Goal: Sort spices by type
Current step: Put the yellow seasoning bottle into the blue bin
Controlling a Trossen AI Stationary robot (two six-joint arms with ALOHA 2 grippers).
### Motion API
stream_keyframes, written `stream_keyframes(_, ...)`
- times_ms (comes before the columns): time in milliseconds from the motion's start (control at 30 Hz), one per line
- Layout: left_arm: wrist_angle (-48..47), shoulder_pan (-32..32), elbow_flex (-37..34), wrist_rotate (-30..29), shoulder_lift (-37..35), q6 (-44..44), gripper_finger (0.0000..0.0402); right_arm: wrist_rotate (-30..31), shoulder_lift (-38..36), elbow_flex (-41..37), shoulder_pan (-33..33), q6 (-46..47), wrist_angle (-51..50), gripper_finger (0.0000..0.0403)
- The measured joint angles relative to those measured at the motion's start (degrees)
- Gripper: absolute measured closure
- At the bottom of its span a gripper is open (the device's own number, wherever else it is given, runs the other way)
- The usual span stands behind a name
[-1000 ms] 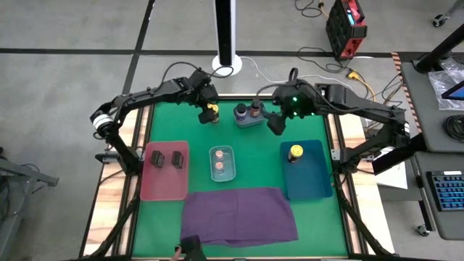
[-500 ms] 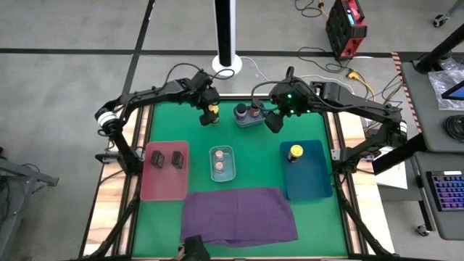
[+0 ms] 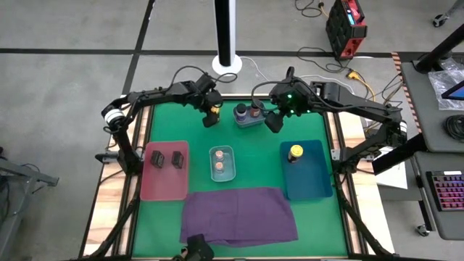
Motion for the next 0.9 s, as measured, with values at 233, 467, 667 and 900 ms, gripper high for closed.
stream_keyframes(233,1.53,0.0,0.0,-0.91,0.09,-1.69,0.0192,0.0,0.0,0.0,0.0,-0.12,-0.04,0.0114)
stream_keyframes(467,-3.05,-0.22,1.44,-1.23,-2.58,-3.46,0.0192,-0.03,-0.22,0.0,0.0,-1.17,-1.53,0.0127)
stream_keyframes(667,-10.21,-2.83,9.05,1.87,-6.06,-5.81,0.0192,-0.63,-2.79,0.0,0.25,-2.32,-6.66,0.0124)
stream_keyframes(900,-11.35,-11.03,21.15,3.72,-5.82,-11.93,0.0192,-2.06,-8.67,0.0,0.64,-2.36,-13.75,0.0109)
